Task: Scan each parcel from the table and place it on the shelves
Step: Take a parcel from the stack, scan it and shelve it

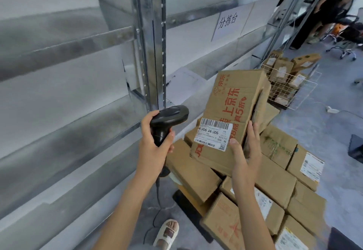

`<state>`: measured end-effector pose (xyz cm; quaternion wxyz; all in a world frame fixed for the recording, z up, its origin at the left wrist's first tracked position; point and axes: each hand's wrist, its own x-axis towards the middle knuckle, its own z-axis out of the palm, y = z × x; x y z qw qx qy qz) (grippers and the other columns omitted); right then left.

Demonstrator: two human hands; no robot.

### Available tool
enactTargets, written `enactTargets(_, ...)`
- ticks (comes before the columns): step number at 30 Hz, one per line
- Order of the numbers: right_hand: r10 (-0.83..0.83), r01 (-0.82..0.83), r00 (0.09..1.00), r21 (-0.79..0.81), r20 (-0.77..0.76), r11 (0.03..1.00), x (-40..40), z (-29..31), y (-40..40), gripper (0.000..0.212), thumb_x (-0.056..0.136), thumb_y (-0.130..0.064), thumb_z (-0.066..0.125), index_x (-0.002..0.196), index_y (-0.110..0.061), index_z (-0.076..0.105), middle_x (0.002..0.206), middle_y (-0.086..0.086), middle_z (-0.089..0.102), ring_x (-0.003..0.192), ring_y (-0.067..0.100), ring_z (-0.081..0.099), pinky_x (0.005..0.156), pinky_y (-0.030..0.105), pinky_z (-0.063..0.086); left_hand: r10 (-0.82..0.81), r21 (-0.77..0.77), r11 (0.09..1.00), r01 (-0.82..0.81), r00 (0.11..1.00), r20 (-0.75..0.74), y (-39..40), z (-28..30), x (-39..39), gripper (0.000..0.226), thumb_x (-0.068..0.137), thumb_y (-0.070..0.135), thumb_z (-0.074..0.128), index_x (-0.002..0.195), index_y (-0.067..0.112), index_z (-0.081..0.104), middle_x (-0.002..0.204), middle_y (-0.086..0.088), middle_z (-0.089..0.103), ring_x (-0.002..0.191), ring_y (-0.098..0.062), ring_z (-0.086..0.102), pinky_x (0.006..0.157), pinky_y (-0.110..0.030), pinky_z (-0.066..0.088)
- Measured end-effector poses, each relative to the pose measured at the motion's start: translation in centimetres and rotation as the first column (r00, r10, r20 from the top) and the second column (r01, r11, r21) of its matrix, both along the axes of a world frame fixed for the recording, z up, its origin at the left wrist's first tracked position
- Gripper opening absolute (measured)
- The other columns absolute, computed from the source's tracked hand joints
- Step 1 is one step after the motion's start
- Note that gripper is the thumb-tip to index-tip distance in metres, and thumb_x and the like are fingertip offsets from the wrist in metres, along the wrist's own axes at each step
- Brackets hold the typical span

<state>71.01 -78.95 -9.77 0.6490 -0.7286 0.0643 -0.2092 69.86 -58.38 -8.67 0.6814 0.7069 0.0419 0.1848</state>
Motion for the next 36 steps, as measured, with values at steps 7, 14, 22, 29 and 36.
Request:
enactTargets(7, 0.305, -0.301, 0.952, 0.257, 0.023, 0.918, -3.8, 1.2, 3.9, 0.053, 0.086, -0.032, 0.064, 0.127, -0.064, 0.054, 0.153, -0.021, 0.045, 0.138, -0.005, 0.043, 0.114, 0.037, 0.039, 0.224, -0.109, 0.97, -0.219, 0.974, 0.036, 2.0, 0.8, -8.3, 0.066, 0.094, 0.005, 0.069, 0.121, 0.061, 0.047, 0.125, 0.013, 0.063, 0.093, -0.028, 0.075, 0.078, -0.026, 0.061)
enactTargets(14, 0.594, -0.513, 0.804, 0.479, -0.024, 0.713, -7.4, 3.8, 9.8, 0.052, 0.077, -0.034, 0.068, 0.126, -0.052, 0.064, 0.128, -0.013, 0.069, 0.115, 0.017, 0.067, 0.086, 0.038, 0.056, 0.47, -0.111, 0.881, -0.461, 0.879, 0.084, 5.1, 4.0, -16.6, 0.065, 0.094, 0.001, 0.068, 0.122, 0.056, 0.047, 0.13, 0.002, 0.064, 0.102, -0.024, 0.074, 0.09, -0.037, 0.06)
enactTargets(22, 0.845, -0.767, 0.523, 0.494, 0.111, 0.41, -10.4, 10.4, 19.2, 0.049, 0.083, -0.033, 0.062, 0.13, -0.044, 0.062, 0.125, -0.004, 0.071, 0.108, 0.02, 0.07, 0.079, 0.035, 0.059, 0.64, -0.048, 0.75, -0.66, 0.704, 0.307, 10.7, 10.9, -24.2, 0.058, 0.095, -0.004, 0.063, 0.127, 0.038, 0.039, 0.107, 0.045, 0.06, 0.089, 0.011, 0.069, 0.073, -0.002, 0.049)
enactTargets(29, 0.952, -0.795, 0.291, 0.577, 0.093, 0.187, -10.7, 17.6, 29.8, 0.025, 0.094, -0.029, 0.057, 0.114, -0.031, 0.072, 0.113, 0.002, 0.076, 0.089, 0.017, 0.076, 0.059, 0.027, 0.058, 0.707, -0.142, 0.669, -0.73, 0.565, 0.426, 17.3, 14.6, -28.2, 0.057, 0.087, 0.015, 0.074, 0.126, 0.047, 0.047, 0.139, 0.005, 0.056, 0.116, -0.038, 0.067, 0.087, -0.034, 0.06)
enactTargets(36, 0.99, -0.798, 0.084, 0.587, -0.116, 0.136, -10.7, 22.4, 39.6, 0.025, 0.094, -0.04, 0.058, 0.104, -0.024, 0.075, 0.095, 0.002, 0.078, 0.072, 0.018, 0.073, 0.061, 0.027, 0.057, 0.74, -0.116, 0.581, -0.806, 0.464, 0.487, 22.8, 16.0, -29.7, 0.063, 0.091, 0.01, 0.073, 0.128, 0.051, 0.043, 0.133, 0.026, 0.053, 0.126, -0.026, 0.061, 0.105, -0.053, 0.05)
